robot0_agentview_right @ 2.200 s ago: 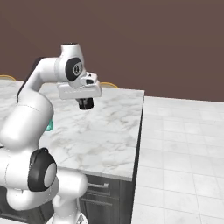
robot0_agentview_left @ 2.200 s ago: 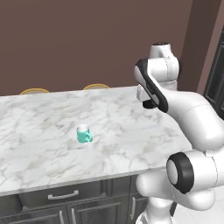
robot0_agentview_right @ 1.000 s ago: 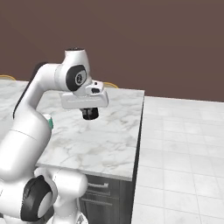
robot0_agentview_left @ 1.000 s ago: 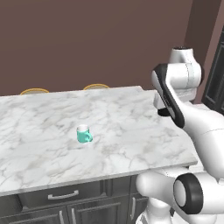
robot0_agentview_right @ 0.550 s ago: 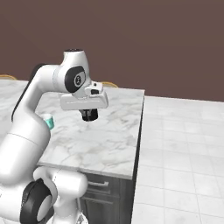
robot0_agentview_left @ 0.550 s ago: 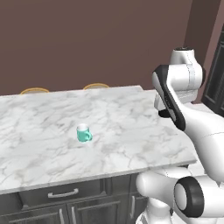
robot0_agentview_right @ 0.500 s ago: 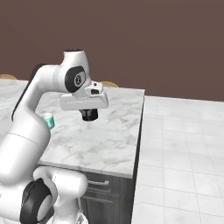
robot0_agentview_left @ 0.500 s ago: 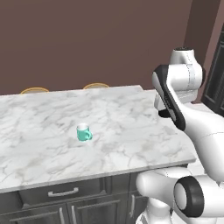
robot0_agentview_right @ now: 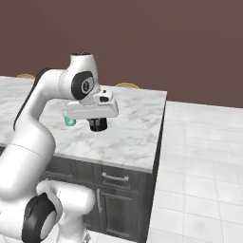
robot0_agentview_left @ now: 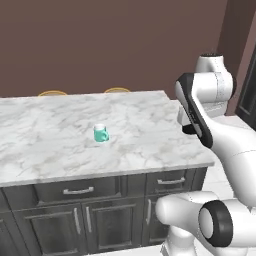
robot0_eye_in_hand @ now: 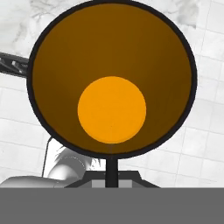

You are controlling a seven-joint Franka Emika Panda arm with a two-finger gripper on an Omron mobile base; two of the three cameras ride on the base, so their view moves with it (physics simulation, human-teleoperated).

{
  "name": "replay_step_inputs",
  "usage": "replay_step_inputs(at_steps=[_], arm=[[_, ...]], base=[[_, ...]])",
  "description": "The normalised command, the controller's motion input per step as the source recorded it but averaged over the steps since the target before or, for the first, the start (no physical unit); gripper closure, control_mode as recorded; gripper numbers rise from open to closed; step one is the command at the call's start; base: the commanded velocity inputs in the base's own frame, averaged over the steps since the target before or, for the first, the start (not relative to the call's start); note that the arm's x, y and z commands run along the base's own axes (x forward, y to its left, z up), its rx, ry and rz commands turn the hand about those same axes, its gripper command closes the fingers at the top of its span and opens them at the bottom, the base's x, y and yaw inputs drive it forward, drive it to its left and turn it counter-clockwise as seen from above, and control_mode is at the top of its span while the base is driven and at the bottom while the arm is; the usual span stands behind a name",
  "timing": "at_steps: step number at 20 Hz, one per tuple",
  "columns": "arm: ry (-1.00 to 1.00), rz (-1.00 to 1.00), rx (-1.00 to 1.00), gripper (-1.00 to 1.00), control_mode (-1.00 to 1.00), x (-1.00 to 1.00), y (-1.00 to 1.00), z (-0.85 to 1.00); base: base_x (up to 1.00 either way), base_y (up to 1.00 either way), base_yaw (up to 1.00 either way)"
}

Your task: Pick the mug and mug and place them in the sink. Then turn on the water.

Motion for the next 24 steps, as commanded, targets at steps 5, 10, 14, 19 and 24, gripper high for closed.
replay_step_inputs(at_steps=[5, 10, 14, 19, 24], arm=[[0.0, 0.0, 0.0, 1.0, 1.0, 0.0, 0.0, 0.0], [0.0, 0.0, 0.0, 1.0, 1.0, 0.0, 0.0, 0.0], [0.0, 0.0, 0.0, 1.0, 1.0, 0.0, 0.0, 0.0], [0.0, 0.0, 0.0, 1.0, 1.0, 0.0, 0.0, 0.0], [0.0, 0.0, 0.0, 1.0, 1.0, 0.0, 0.0, 0.0]], base=[[-0.33, 0.01, 0.41], [-0.09, 0.0, 0.51], [-0.06, 0.0, 0.51], [-0.18, 0.05, 0.48], [-0.29, 0.27, 0.45]])
